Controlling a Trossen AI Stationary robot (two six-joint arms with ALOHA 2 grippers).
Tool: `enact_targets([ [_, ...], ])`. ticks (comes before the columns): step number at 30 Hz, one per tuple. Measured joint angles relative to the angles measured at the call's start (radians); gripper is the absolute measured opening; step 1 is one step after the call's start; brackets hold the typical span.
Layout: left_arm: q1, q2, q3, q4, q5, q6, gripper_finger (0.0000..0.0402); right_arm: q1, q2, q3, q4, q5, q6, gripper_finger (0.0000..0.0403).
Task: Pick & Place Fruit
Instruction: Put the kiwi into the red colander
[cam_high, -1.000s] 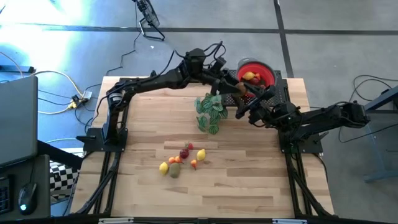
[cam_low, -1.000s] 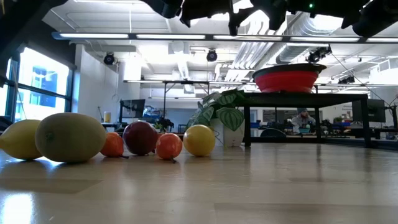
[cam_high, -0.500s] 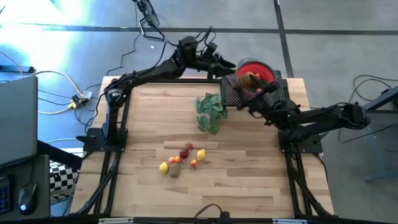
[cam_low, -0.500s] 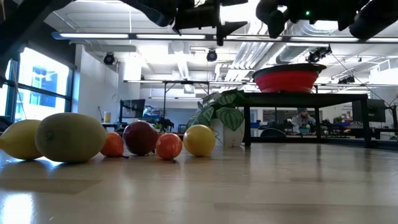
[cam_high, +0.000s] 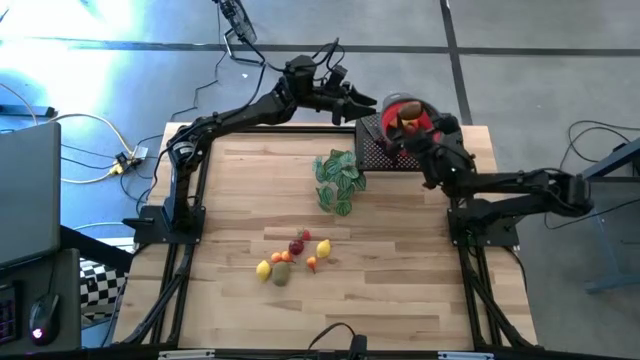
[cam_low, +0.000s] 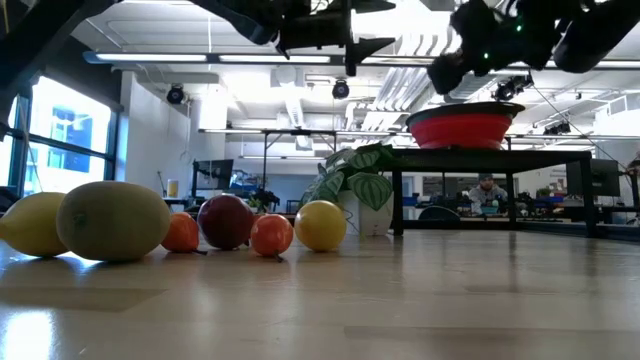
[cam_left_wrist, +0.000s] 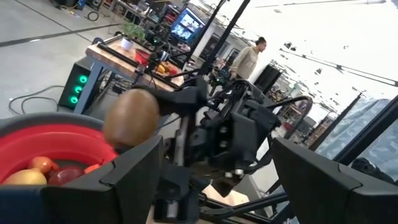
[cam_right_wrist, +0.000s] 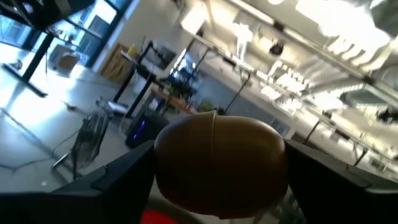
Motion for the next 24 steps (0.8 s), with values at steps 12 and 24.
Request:
enact_targets([
  [12,0.0,0.0,0.0,-0.013,0.001,0.0,0.0294,-0.088,0.0,0.0,-0.199,0.034,0.368,0.0329],
  [24,0.0,0.0,0.0,-0.012,0.001,0.0,0.0294,-0.096,-0.001,0.001,-0.261,0.04,0.469,0.0346],
])
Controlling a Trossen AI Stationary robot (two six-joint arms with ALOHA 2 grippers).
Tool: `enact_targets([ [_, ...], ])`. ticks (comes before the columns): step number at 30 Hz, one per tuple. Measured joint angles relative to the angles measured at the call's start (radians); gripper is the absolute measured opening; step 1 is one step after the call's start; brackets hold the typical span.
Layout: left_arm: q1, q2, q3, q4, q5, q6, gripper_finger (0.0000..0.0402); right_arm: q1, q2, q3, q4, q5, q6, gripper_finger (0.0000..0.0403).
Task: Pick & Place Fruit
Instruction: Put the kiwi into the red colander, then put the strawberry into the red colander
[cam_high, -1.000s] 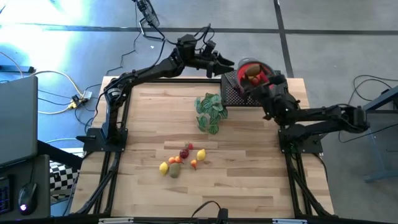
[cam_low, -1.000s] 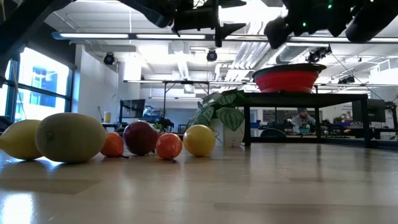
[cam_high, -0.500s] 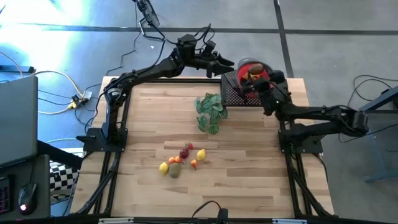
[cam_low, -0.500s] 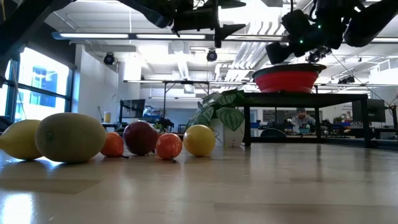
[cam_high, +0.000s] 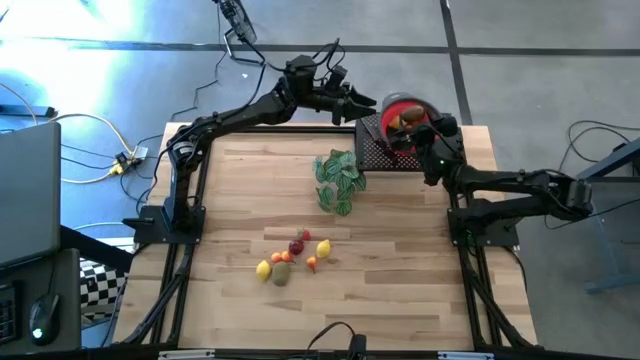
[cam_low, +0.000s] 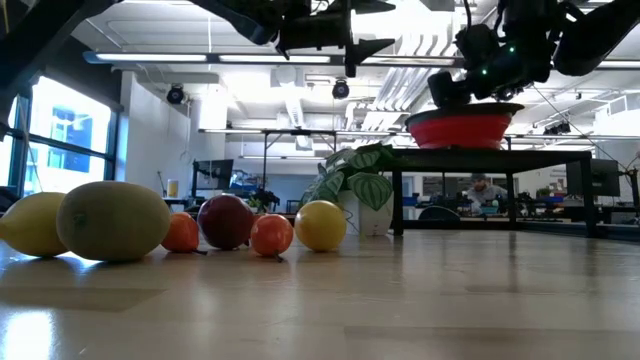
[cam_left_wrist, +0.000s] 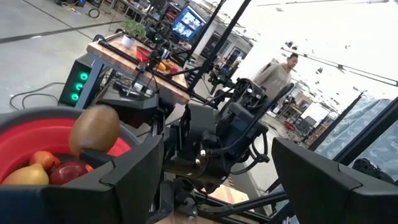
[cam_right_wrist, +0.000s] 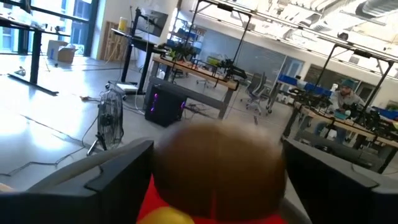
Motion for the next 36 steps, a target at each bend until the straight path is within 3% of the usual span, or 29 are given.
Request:
enact_targets([
  [7,0.0,0.0,0.0,0.001,0.0,0.0,0.0294,0.0,0.001,0.0,0.061,0.009,-0.056,0.0373],
  [14,0.0,0.0,0.0,0.0,0.001,0.0,0.0294,0.021,-0.011,0.0,0.216,0.012,-0.233,0.036],
  [29,0.0,0.0,0.0,-0.021,0.0,0.003,0.0294,0.275,-0.072,-0.001,0.235,0.031,-0.239,0.0245],
  [36,0.0,0.0,0.0,-0.021,0.0,0.061,0.0294,0.384,-0.072,-0.001,0.216,0.03,-0.126,0.0204],
])
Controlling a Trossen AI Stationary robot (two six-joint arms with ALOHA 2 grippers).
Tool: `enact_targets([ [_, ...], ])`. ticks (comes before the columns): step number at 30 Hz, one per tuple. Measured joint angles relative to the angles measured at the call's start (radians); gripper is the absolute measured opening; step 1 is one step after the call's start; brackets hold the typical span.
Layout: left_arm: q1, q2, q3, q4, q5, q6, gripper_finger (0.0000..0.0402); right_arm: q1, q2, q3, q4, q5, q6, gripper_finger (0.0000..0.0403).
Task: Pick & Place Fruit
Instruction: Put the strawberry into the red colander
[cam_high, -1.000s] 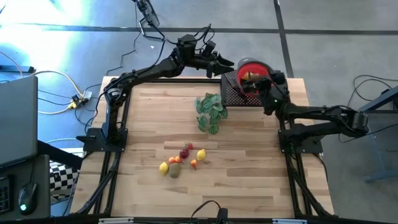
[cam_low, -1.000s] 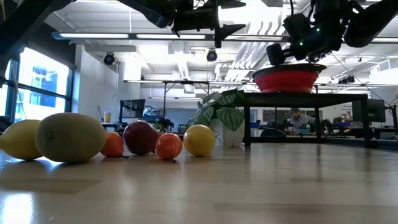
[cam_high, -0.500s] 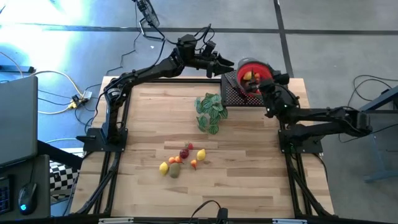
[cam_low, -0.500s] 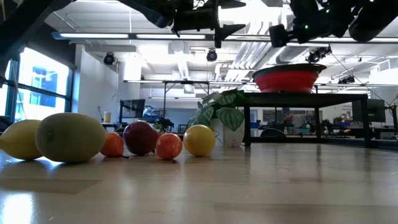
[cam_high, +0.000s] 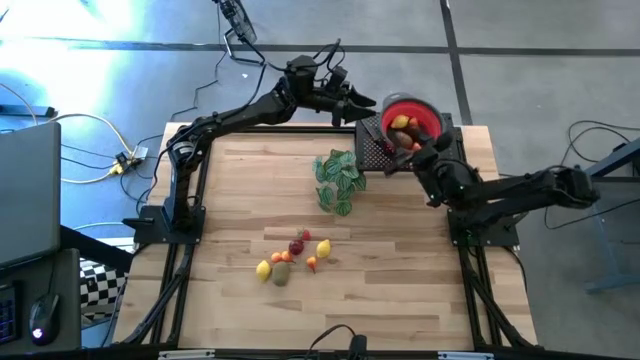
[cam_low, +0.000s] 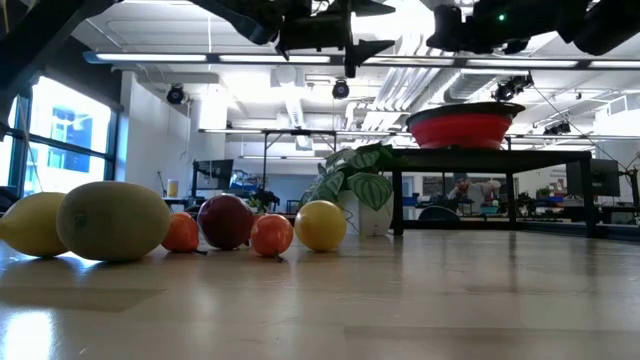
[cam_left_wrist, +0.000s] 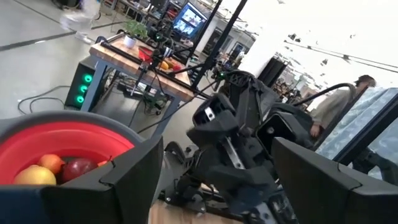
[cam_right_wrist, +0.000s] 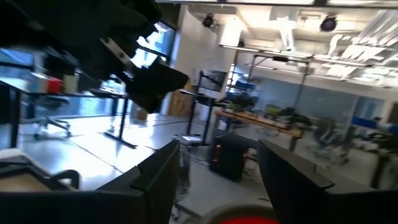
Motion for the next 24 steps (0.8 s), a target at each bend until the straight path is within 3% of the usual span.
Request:
enact_targets([
  [6,0.0,0.0,0.0,-0.013,0.001,0.046,0.0293,0.061,0.0,0.0,-0.012,0.0,0.108,0.0183],
  [10,0.0,0.0,0.0,-0.071,0.024,0.093,0.0271,0.092,0.0,0.0,-0.011,0.0,0.15,0.0175],
  [24,-0.07,-0.04,0.0,-0.333,-0.007,0.374,0.0083,0.161,0.0,0.0,-0.061,0.0,0.151,0.0171],
])
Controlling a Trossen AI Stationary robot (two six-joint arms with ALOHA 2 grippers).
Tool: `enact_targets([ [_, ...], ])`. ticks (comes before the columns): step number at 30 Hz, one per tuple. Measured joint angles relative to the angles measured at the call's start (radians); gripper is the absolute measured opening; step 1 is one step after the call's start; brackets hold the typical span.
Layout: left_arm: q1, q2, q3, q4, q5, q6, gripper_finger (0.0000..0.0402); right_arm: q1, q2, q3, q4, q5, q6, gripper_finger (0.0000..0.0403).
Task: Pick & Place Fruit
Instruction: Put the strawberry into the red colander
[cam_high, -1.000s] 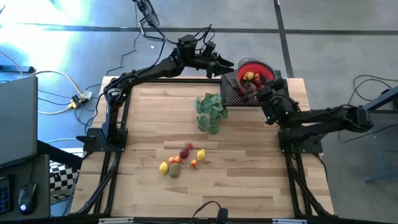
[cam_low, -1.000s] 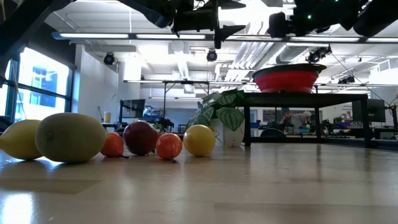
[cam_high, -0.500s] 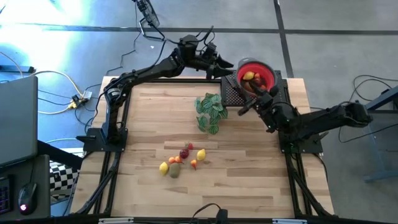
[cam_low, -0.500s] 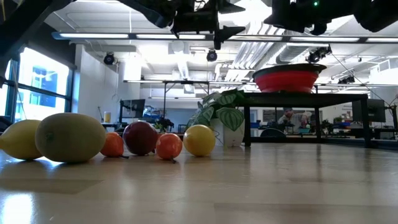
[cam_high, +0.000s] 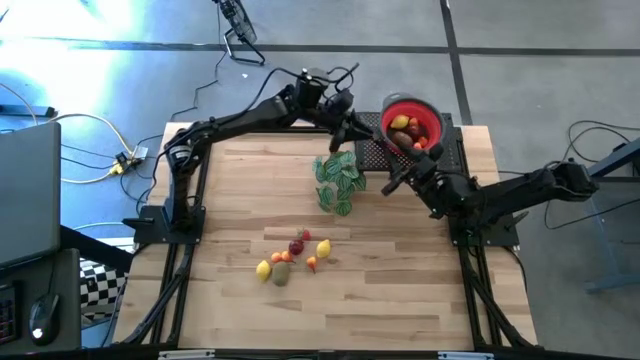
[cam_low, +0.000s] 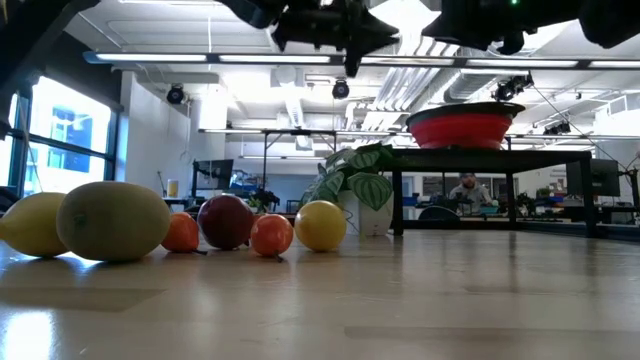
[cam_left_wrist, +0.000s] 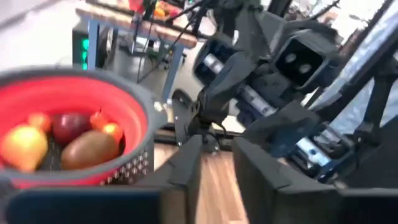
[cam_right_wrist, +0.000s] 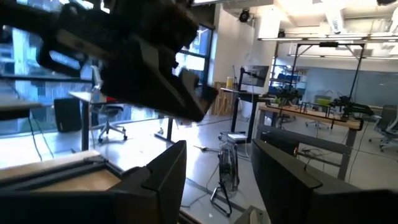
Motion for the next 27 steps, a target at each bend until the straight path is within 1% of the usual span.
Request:
enact_targets([
  [3,-0.018,-0.023,0.001,-0.035,-0.023,0.062,0.0037,0.01,0.0,0.0,-0.028,0.0,0.0,0.0171],
  [5,-0.03,-0.031,0.001,-0.049,-0.026,0.077,0.0012,0.014,0.0,0.0,-0.04,0.0,0.001,0.0171],
  [7,-0.03,-0.037,0.001,-0.073,-0.026,0.081,0.0005,0.021,0.0,0.0,-0.043,0.0,0.002,0.0171],
  [10,-0.028,-0.056,-0.022,-0.096,-0.048,0.092,0.001,0.034,0.0,0.0,-0.043,0.0,0.003,0.0171],
  [13,-0.028,-0.1,-0.091,-0.101,-0.065,0.104,0.0005,0.047,0.0,0.0,-0.046,0.0,0.003,0.0171],
  [16,-0.028,-0.164,-0.196,-0.07,-0.101,0.12,0.0002,0.052,0.0,0.0,-0.047,0.016,0.003,0.0171],
  [20,-0.028,-0.295,-0.389,0.063,-0.153,0.119,0.0001,0.051,0.0,0.0,-0.047,0.02,0.003,0.0171],
  [22,-0.028,-0.368,-0.496,0.156,-0.176,0.119,0.0001,0.051,0.0,0.0,-0.047,0.012,0.004,0.0171],
  [25,-0.028,-0.469,-0.653,0.279,-0.184,0.119,0.0001,0.043,0.0,0.0,-0.047,-0.025,0.019,0.0171],
  [27,-0.028,-0.534,-0.748,0.338,-0.191,0.115,0.0001,0.028,0.0,0.0,-0.048,-0.075,0.066,0.0171],
])
